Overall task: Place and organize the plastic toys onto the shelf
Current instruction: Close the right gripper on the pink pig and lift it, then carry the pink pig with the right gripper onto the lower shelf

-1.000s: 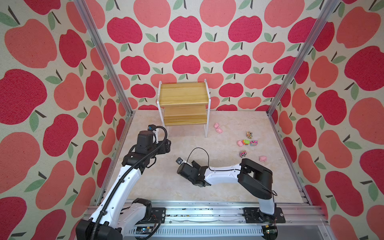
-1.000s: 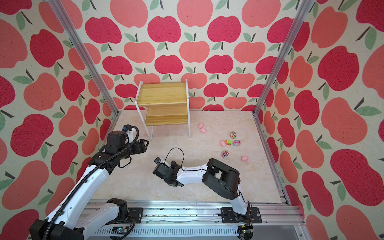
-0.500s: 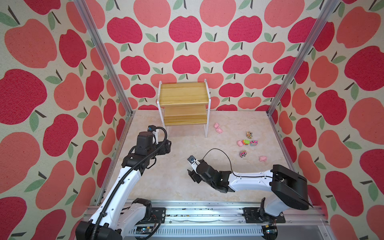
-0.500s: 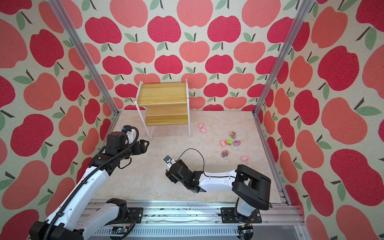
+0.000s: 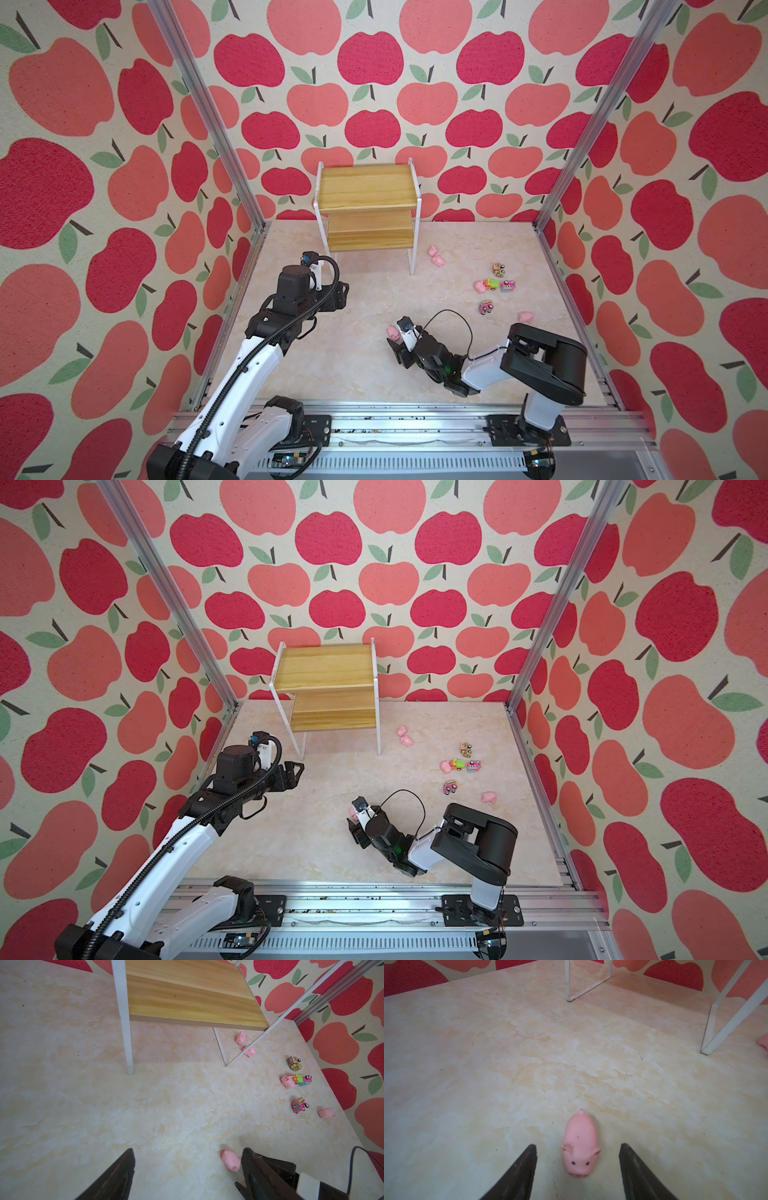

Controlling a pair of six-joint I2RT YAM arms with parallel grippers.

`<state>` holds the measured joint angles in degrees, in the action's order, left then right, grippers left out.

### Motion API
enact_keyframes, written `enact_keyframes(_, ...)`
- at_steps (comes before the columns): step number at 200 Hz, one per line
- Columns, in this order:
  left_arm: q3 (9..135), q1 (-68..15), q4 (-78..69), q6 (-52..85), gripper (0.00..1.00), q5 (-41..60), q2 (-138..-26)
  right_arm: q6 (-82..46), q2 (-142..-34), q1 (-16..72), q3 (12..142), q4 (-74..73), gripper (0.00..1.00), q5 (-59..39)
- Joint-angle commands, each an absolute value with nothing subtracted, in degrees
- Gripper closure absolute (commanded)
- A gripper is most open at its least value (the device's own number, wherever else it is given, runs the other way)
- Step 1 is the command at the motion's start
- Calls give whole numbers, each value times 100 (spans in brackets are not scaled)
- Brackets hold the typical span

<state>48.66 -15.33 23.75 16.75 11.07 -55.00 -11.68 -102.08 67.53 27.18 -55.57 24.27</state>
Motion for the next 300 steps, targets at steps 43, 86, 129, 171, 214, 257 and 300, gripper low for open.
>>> enact_keyframes(43, 4786, -1558, 2270, 1530, 17, 1177, -5388, -1445, -10830, 6450, 2772, -6371, 41, 1929)
enact_keyframes(86, 4788, -1549, 2259, 1529, 17, 1172, -5361, -1458, -11052, 6451, 2864, -6366, 43, 1749)
enact_keyframes(129, 4790, -1540, 2265, 1521, 17, 1180, -5353, -1283, -11035, 6454, 2972, -6307, 62, 1651)
enact_keyframes(171, 4789, -1474, 2244, 1520, 17, 1113, -5311, -1138, -10722, 6489, 3143, -5964, 74, 1613)
enact_keyframes(214, 4850, -1071, 2303, 1591, 17, 960, -5283, -874, -10007, 6517, 4164, -4417, 76, 1964)
enact_keyframes(257, 4861, -488, 2398, 1787, 17, 597, -5096, -943, -10481, 6417, 6270, -2989, 76, 2696)
enact_keyframes(300, 4843, -221, 2463, 1797, 17, 335, -4915, -1129, -11544, 6347, 8244, -2345, 77, 3277)
